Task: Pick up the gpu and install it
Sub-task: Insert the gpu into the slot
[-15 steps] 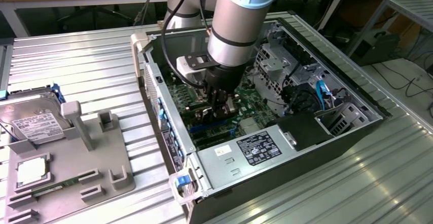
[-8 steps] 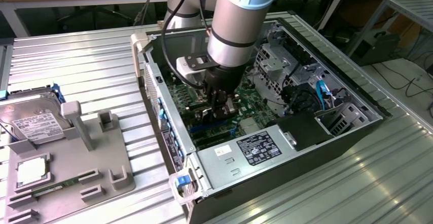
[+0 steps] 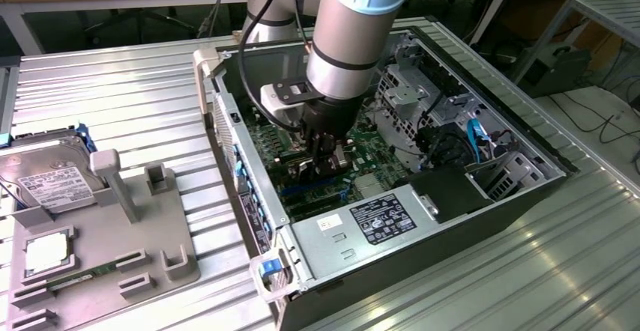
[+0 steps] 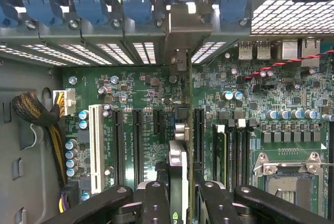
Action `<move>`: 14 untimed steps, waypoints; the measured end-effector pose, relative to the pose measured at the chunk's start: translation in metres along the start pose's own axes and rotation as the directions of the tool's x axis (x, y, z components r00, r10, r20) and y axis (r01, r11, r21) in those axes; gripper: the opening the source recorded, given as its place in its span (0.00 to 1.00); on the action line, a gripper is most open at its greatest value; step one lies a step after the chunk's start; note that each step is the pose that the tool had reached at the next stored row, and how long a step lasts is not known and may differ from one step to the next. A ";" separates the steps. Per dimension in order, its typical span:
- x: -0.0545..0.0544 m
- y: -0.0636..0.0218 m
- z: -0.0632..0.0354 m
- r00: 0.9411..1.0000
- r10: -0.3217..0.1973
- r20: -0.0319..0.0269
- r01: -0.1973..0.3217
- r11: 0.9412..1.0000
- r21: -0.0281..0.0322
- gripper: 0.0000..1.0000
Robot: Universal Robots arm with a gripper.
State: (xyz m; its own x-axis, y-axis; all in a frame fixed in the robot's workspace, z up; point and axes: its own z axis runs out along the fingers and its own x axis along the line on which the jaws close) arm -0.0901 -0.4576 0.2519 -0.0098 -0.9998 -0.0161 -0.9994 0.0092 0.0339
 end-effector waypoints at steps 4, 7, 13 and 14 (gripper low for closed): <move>0.000 0.0012 -0.0010 1.000 0.000 0.000 0.000 1.000 0.000 0.27; 0.000 0.0012 -0.0011 1.000 0.000 0.000 0.000 1.000 0.000 0.27; 0.001 0.0012 -0.0011 1.000 0.001 0.000 -0.001 1.000 0.000 0.27; 0.001 0.0013 -0.0011 1.000 0.001 -0.001 -0.001 1.000 0.000 0.27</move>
State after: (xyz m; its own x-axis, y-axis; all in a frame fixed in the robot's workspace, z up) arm -0.0913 -0.4586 0.2530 -0.0104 -0.9998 -0.0155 -0.9994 0.0098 0.0343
